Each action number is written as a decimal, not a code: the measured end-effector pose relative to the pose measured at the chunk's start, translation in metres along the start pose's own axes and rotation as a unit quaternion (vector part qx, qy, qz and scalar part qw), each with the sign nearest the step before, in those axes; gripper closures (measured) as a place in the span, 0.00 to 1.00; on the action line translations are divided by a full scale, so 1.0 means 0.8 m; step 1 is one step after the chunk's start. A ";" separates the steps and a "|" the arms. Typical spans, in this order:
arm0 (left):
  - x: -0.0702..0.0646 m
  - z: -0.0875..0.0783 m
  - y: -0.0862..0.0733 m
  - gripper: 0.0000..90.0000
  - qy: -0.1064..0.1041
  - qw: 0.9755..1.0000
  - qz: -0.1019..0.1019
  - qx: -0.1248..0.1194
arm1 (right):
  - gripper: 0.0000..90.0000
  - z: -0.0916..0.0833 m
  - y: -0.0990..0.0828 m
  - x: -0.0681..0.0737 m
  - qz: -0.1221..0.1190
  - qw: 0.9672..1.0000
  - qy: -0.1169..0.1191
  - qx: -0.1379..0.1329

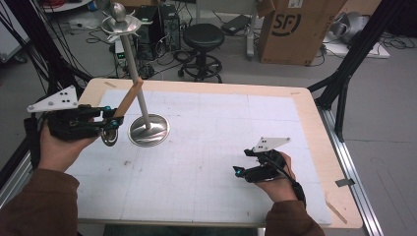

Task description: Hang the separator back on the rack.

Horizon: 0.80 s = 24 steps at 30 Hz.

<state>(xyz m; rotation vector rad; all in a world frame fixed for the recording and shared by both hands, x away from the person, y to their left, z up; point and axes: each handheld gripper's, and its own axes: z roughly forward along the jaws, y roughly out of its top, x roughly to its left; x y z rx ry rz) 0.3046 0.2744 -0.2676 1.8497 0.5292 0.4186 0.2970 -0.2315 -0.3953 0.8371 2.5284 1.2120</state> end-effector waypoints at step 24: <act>0.022 -0.037 0.050 0.77 0.060 0.997 -0.002 -0.050 | 0.27 0.000 0.000 -0.002 0.000 1.000 0.003 -0.003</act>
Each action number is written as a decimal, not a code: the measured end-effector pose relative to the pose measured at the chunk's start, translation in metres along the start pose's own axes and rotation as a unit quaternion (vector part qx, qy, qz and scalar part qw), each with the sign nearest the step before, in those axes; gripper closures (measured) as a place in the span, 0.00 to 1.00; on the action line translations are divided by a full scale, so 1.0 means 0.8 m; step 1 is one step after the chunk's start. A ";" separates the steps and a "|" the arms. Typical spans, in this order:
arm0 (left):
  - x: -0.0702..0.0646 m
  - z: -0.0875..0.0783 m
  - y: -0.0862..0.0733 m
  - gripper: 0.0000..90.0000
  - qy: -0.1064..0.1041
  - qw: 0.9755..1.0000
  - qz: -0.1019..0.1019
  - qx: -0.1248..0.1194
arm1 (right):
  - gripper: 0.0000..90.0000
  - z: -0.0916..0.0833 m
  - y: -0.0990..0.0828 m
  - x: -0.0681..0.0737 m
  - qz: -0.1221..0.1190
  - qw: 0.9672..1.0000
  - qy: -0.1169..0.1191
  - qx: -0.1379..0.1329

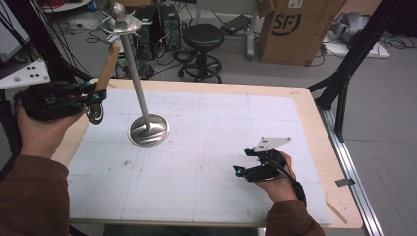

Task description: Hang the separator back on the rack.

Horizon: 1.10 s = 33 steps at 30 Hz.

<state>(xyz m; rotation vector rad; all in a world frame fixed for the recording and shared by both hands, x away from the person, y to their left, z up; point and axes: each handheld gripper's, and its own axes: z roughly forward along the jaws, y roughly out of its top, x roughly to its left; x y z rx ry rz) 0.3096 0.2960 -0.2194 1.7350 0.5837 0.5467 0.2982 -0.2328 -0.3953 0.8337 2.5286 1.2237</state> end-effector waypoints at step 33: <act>0.015 0.002 0.008 0.77 0.066 0.998 0.002 0.005 | 0.27 -0.001 -0.001 0.000 0.001 1.000 0.000 0.003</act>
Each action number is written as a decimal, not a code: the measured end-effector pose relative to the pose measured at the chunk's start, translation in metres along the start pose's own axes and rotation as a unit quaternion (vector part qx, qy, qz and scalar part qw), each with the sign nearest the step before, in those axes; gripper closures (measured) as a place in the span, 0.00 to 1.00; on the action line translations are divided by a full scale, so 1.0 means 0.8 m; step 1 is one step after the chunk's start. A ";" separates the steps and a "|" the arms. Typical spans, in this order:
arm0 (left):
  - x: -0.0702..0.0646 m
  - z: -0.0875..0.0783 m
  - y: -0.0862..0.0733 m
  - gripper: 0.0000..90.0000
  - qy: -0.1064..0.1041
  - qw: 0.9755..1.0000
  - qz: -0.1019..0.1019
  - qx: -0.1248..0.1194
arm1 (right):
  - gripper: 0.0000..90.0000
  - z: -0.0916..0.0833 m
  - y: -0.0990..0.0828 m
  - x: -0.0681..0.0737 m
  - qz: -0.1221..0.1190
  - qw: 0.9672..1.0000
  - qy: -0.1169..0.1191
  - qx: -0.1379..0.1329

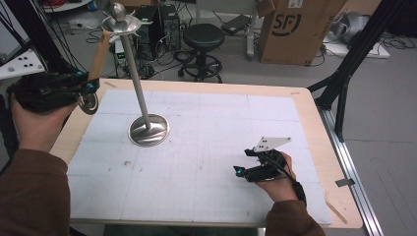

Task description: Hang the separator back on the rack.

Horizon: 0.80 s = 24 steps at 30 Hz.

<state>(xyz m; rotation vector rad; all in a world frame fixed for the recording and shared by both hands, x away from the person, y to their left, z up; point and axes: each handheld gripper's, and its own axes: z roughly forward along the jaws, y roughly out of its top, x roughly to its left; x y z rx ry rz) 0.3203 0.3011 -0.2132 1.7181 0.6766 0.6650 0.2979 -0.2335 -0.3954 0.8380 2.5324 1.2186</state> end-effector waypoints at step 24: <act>0.009 0.042 -0.013 0.77 -0.008 0.999 -0.041 0.015 | 0.28 -0.001 -0.004 -0.003 0.005 1.000 0.004 -0.005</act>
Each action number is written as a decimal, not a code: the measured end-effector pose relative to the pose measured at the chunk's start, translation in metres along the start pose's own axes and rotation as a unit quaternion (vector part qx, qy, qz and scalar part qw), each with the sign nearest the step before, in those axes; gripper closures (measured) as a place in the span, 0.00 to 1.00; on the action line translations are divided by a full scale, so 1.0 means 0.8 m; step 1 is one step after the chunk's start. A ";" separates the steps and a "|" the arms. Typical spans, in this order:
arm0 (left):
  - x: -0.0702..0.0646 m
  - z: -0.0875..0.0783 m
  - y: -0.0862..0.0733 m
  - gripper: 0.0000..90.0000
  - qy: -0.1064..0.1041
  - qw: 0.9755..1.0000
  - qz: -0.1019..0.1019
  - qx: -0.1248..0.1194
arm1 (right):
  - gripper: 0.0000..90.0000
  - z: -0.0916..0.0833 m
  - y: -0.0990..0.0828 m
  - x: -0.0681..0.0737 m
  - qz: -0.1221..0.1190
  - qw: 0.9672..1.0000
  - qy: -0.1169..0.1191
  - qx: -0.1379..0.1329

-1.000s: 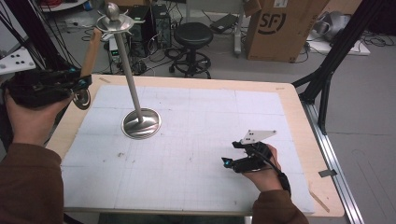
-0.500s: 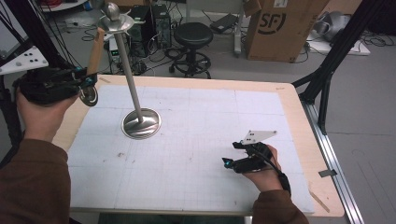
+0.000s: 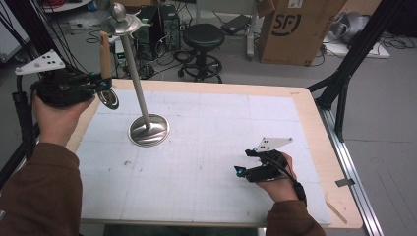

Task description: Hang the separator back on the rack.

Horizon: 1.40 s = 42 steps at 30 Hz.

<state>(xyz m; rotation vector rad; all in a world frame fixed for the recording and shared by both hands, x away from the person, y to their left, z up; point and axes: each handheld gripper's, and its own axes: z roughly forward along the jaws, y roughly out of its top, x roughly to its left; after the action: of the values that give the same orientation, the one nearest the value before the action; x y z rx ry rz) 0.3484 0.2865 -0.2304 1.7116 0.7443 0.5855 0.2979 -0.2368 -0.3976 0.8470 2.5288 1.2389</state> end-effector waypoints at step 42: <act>-0.040 -0.021 -0.022 0.41 -0.076 0.997 0.011 0.003 | 0.28 0.000 0.002 0.003 -0.005 1.000 -0.001 -0.003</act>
<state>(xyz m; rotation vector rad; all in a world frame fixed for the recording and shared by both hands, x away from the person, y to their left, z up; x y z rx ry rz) 0.3113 0.2769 -0.2432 1.7500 0.6196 0.4622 0.2967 -0.2349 -0.3959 0.8341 2.5234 1.2398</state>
